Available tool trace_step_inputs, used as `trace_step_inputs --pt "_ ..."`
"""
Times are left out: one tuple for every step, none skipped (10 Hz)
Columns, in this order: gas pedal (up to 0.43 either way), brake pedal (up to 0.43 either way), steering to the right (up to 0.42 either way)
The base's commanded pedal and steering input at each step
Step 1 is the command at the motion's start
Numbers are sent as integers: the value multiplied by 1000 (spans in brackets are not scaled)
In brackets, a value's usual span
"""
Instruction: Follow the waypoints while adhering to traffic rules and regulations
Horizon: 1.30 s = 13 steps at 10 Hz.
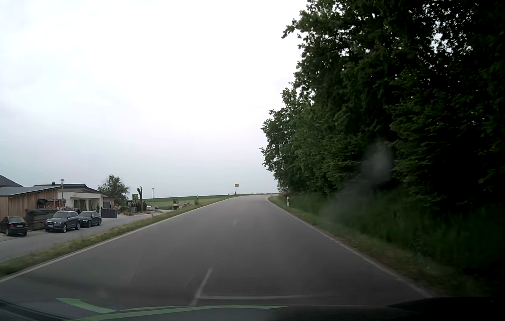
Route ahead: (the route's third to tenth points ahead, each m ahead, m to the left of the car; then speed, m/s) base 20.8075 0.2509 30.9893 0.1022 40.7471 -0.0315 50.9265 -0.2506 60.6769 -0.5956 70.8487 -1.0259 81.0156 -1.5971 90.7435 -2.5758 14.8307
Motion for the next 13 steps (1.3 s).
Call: trace_step_inputs --pt "197 0 -6" --pt "197 0 -6" --pt "209 0 -6" --pt "209 0 -5" --pt "220 0 -1" --pt "220 0 0" --pt "228 0 0" --pt "228 0 0" --pt "228 0 0" --pt "228 0 0" --pt "228 0 0" --pt "228 0 0" --pt "228 0 0"
